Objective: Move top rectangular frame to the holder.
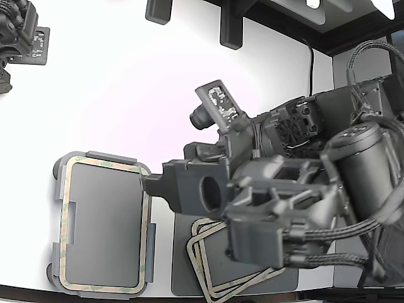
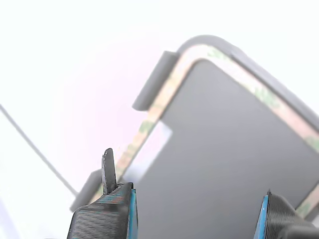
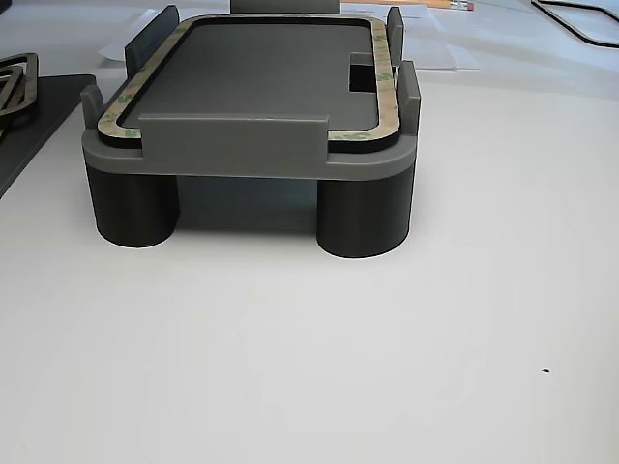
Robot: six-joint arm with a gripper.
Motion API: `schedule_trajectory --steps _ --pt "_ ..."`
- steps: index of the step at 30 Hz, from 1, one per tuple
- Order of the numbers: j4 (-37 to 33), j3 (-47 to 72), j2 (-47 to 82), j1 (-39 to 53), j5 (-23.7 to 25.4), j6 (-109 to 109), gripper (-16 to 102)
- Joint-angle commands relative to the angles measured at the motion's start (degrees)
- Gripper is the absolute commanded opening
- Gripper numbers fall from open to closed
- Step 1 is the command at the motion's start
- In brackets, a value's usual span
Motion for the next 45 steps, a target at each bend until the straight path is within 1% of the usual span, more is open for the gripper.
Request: schedule_trajectory --steps 1,3,6,9,11,14,17,22,29,30,32,37,40,44,45 --pt "-1.76 1.41 6.86 -2.29 1.23 -20.65 100" --pt "-4.04 5.98 12.22 -4.57 1.67 -28.92 100" --pt "-10.20 16.17 21.97 -9.32 0.62 -42.36 100" --pt "-16.35 25.49 30.76 -15.64 -2.90 -56.43 100" --pt "-18.54 30.06 35.33 -19.42 -5.71 -63.72 100" --pt "-21.36 36.39 41.13 -23.64 -9.23 -70.22 100" --pt "-24.70 43.95 46.93 -26.98 -11.43 -75.06 100" --pt "-33.66 62.40 60.12 -29.36 -14.33 -78.66 100" --pt "-34.37 79.01 77.52 -29.36 -15.91 -79.98 100" --pt "-33.05 79.10 77.52 -29.36 -15.03 -79.19 100" --pt "-33.84 80.68 77.52 -29.36 -14.15 -78.49 99" --pt "-33.93 80.68 77.52 -29.36 -15.12 -79.01 100" --pt "-33.93 80.77 77.52 -29.36 -13.71 -78.22 100" --pt "-33.93 80.77 77.52 -29.36 -13.89 -78.40 100" --pt "-34.10 80.77 77.52 -29.27 -15.38 -79.37 50"
